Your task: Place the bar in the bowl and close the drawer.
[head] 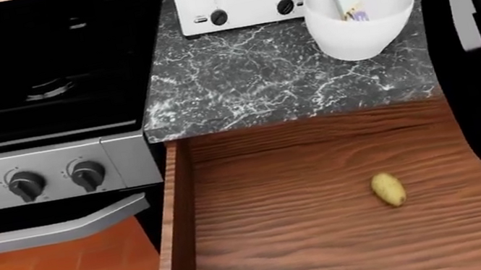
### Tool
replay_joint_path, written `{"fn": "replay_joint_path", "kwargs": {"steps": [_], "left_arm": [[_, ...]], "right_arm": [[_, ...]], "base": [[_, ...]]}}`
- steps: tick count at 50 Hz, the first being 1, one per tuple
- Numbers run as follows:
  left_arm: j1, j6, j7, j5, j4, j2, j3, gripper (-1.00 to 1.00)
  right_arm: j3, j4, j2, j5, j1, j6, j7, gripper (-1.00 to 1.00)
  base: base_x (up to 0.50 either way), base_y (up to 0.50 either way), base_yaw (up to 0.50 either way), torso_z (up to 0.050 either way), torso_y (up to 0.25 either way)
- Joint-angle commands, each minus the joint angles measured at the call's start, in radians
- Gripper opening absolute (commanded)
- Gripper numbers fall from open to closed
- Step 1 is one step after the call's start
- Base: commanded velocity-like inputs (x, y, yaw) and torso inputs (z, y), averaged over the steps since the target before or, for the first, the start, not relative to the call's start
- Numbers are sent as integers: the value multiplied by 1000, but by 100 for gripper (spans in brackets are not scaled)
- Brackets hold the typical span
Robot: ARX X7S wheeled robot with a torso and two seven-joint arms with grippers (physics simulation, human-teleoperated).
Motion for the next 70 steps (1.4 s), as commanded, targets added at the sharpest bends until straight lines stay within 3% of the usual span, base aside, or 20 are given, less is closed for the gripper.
{"fn": "replay_joint_path", "kwargs": {"steps": [1, 10, 13, 16, 25, 31, 38, 47, 70], "left_arm": [[34, 47, 5, 0, -7, 5, -2, 100], [54, 82, 9, 1, -21, 8, -2, 100], [58, 86, 8, 2, -23, 9, -3, 100], [58, 87, 9, -1, -29, 8, -3, 100], [48, 107, 29, -16, -63, 5, 5, 100], [39, 118, 41, -25, -86, 5, 11, 100], [37, 131, 51, -29, -100, 6, 17, 100], [31, 137, 56, -33, -111, 8, 24, 100], [32, 145, 58, -35, -115, 8, 31, 100]], "right_arm": [[67, 0, -11, 22, 15, 62, -7, 100], [155, -20, -21, 93, 19, 133, -4, 100], [160, -470, -13, 144, -179, 426, 35, 100], [169, -807, -14, 190, -291, 596, 71, 100], [213, -1313, -15, 368, -504, 895, 231, 100], [211, -1402, 101, 1093, -576, 894, 810, 100], [186, -1475, 135, 1562, -593, 879, 1204, 100], [174, -1511, 140, 1741, -599, 819, 1284, 100], [86, -1597, 181, 1864, -595, 744, 1343, 100]], "base": [[0, 0, 0, 0, 164], [0, 0, 0, 0, 94], [0, 0, 0, 0, 0], [0, 0, 0, 0, 0], [0, 0, 0, 0, 0], [0, 0, 0, 0, 0], [0, 0, 0, 0, 0], [0, 0, 0, 0, 0], [0, 120, 0, 0, 0]]}}
